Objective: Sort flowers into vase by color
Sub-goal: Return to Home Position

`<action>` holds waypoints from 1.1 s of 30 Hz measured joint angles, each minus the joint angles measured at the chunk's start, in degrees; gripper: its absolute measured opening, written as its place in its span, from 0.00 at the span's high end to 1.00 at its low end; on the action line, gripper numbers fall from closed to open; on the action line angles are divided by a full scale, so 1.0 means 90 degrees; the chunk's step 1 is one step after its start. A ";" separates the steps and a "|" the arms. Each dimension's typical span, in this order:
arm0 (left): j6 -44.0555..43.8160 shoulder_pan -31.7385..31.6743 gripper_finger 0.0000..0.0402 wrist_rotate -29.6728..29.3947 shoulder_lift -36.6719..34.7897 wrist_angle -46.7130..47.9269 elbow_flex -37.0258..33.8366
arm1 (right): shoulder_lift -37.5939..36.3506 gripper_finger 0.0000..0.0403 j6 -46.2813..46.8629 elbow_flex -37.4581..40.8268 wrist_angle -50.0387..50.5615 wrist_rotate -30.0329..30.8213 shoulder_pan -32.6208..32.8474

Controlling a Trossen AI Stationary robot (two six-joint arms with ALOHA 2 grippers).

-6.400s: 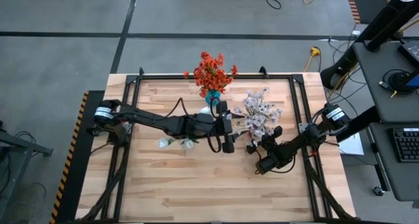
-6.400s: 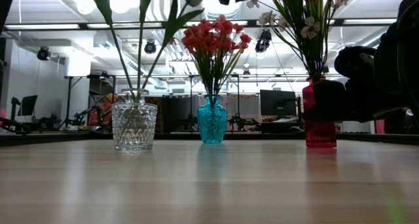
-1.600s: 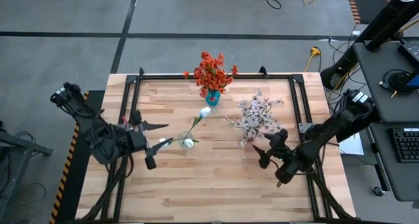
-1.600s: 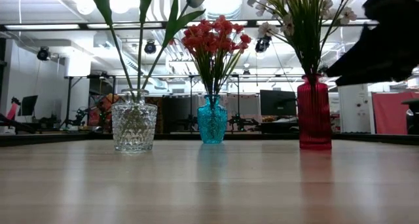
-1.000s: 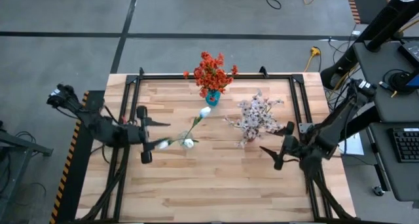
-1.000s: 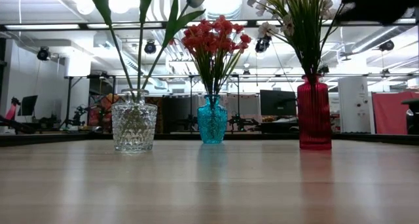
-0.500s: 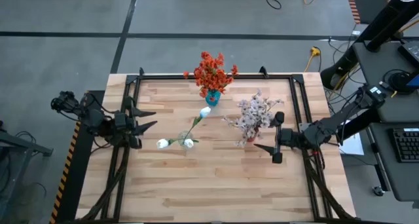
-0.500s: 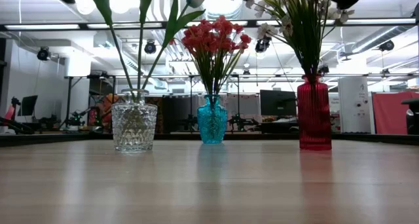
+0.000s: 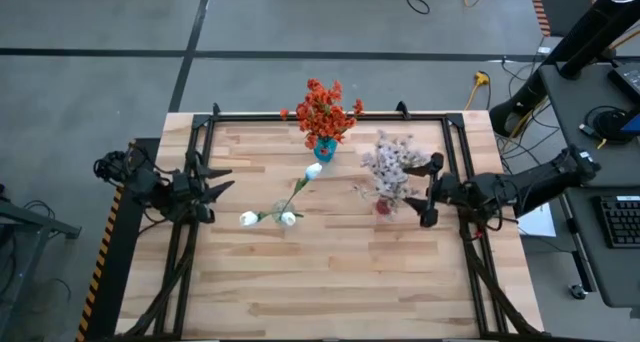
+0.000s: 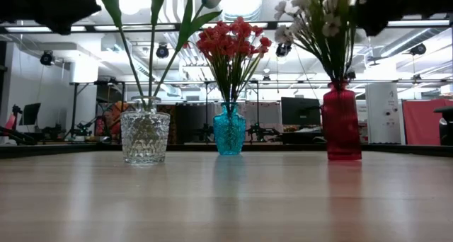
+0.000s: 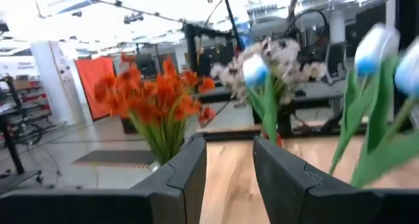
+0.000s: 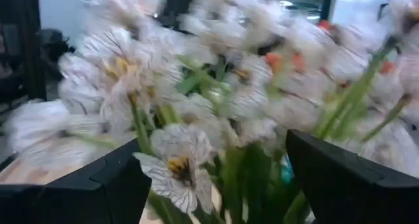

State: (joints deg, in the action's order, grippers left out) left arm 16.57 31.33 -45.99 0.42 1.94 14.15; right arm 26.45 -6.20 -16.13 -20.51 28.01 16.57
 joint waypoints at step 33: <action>-0.2270 -0.0012 0.79 0.0165 -0.0046 0.0953 -0.0817 | -0.2933 0.20 0.1037 0.1517 0.2254 0.0359 -0.0136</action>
State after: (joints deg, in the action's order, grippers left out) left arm -3.86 31.22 -44.50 0.01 10.52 6.80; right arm 0.05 3.13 -2.48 -0.23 31.24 15.34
